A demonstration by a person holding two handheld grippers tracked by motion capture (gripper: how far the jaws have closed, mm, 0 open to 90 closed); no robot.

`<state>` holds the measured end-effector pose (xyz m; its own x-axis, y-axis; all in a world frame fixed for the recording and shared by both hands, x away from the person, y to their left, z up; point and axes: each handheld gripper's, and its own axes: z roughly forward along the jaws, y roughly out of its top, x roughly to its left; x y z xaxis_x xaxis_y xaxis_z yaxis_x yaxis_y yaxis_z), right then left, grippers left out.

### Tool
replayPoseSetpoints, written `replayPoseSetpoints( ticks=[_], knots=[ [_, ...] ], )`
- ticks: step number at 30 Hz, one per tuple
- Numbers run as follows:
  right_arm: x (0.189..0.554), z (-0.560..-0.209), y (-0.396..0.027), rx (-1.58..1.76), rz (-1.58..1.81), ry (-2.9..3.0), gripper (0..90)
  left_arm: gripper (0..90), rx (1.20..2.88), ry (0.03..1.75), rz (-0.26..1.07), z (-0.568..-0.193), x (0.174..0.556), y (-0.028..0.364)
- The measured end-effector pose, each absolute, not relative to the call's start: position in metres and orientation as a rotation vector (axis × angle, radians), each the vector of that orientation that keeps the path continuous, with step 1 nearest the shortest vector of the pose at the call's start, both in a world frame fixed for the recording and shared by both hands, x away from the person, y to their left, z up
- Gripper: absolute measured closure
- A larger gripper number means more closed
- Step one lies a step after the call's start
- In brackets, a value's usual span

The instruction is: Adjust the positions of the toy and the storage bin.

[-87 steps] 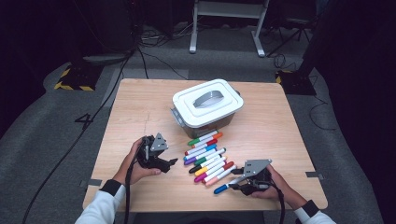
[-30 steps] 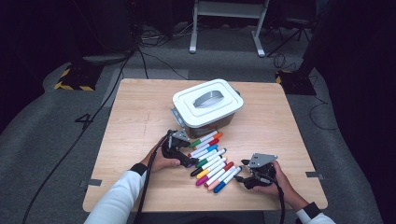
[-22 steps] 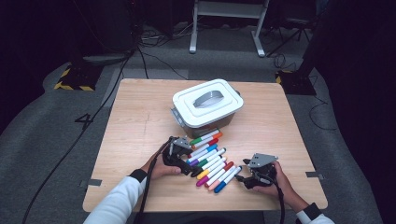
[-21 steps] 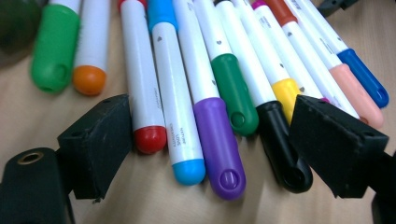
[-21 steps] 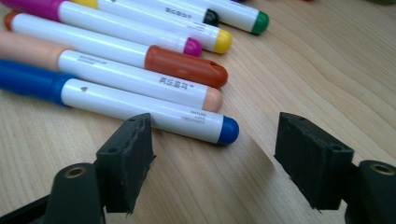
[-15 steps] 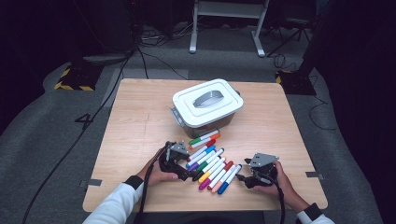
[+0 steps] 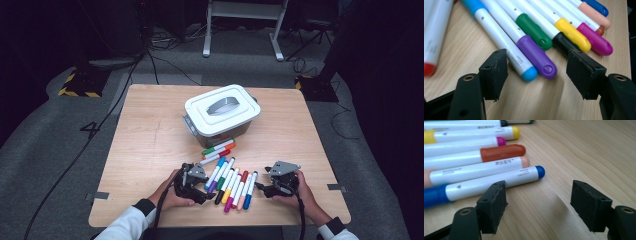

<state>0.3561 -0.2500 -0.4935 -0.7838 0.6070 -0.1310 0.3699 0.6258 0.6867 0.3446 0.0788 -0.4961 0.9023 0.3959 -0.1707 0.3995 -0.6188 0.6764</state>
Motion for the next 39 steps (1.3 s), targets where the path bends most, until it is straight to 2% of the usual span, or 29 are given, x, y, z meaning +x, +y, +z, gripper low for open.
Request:
replayPoseSetpoints(
  ticks=[8,13,16,18,22,27,32,39],
  knots=[
    [0.361,-0.494,-0.257,0.831,0.929,2.467,29.3,33.2,2.289,0.61,0.029,-0.496,0.343,0.064],
    [0.361,-0.493,-0.257,0.825,0.928,2.468,29.9,24.3,2.277,0.617,0.049,-0.491,0.347,0.073],
    [0.362,-0.494,-0.258,0.827,0.936,2.473,30.0,21.0,2.206,0.675,0.101,-0.481,0.355,0.091],
    [0.362,-0.494,-0.258,0.829,0.943,2.476,30.2,19.4,2.182,0.741,0.195,-0.479,0.369,0.105],
    [0.362,-0.494,-0.257,0.823,0.942,2.478,30.4,19.1,2.203,0.78,0.262,-0.484,0.389,0.112],
    [0.362,-0.494,-0.257,0.813,0.947,2.481,31.0,17.4,2.239,0.717,0.277,-0.49,0.404,0.104],
    [0.362,-0.494,-0.257,0.806,0.951,2.485,31.3,18.4,2.224,0.707,0.27,-0.491,0.416,0.096],
    [0.361,-0.494,-0.257,0.793,0.952,2.49,32.0,30.0,2.262,0.69,0.305,-0.497,0.428,0.086]
  ],
)
